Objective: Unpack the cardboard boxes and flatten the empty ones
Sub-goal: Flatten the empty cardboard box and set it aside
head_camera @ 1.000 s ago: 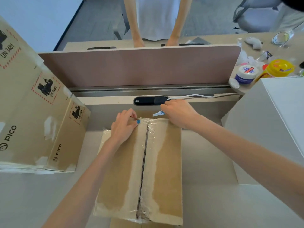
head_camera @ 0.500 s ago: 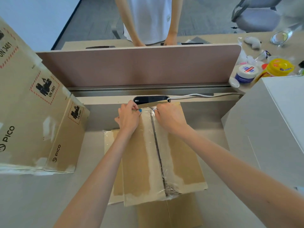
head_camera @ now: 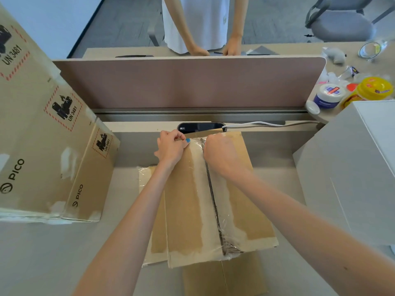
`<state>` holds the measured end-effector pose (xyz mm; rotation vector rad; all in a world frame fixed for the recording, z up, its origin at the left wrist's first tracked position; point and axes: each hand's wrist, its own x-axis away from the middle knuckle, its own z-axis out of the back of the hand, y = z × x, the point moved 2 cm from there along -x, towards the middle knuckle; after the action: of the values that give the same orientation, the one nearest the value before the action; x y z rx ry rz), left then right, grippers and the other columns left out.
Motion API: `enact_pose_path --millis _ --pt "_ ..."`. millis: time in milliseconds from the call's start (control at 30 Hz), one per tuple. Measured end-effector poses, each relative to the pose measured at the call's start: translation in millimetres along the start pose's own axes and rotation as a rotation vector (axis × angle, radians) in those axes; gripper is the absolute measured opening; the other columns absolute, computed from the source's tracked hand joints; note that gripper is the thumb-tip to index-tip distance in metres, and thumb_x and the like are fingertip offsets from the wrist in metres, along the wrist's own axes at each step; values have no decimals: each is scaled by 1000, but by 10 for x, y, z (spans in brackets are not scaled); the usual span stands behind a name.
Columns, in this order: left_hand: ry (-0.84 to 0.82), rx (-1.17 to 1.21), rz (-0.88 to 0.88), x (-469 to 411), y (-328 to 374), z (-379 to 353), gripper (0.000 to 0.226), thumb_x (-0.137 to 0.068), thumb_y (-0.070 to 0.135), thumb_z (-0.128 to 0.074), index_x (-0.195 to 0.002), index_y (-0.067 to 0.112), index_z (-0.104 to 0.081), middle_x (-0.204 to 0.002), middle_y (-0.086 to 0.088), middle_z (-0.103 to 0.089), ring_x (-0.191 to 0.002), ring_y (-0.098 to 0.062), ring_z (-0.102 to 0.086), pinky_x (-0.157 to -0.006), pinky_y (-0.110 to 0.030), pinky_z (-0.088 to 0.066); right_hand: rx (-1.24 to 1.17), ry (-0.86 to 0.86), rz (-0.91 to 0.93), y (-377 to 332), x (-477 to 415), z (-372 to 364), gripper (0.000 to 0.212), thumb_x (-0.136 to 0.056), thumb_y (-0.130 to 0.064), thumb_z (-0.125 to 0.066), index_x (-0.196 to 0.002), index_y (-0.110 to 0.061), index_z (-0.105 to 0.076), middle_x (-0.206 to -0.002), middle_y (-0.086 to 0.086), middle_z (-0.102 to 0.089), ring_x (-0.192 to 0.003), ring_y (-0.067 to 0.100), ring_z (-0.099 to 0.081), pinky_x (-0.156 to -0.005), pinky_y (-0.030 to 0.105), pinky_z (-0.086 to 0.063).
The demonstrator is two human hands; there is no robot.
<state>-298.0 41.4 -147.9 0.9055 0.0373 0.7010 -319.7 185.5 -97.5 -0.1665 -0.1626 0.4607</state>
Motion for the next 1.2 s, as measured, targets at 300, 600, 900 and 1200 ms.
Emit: enact_pose_path --millis 300,600,900,1200 --pt "71 35 -57 7 -74 -60 19 -91 29 -69 -75 35 -59 -112 8 -45 -112 -17 -43 -98 -47 -41 76 -35 95 -102 58 46 20 -95 -4 -48 -108 -7 -63 -107 10 -64 -94 24 -62 -68 27 -38" --pt "182 -60 -142 43 -105 -112 8 -89 25 -72 -84 26 -66 -108 6 -48 -100 -11 -41 -76 -31 -33 120 -97 150 -90 255 -47 22 -93 -2 -48 -109 -7 -62 -109 12 -63 -97 28 -62 -73 30 -42" --pt "244 -120 -233 68 -114 -156 16 -89 22 -68 -83 32 -58 -97 12 -50 -93 -11 -44 -95 -42 -39 122 -135 167 -42 646 -55 26 -87 6 -44 -106 -4 -61 -108 14 -61 -97 31 -60 -67 30 -35" --pt "173 -325 -508 332 -300 -102 40 -91 15 -62 -129 22 -53 -126 0 -58 -120 -23 -50 -109 -46 -31 57 -105 95 -12 774 -37 27 -88 5 -43 -108 -4 -59 -111 13 -60 -100 31 -58 -69 30 -34"
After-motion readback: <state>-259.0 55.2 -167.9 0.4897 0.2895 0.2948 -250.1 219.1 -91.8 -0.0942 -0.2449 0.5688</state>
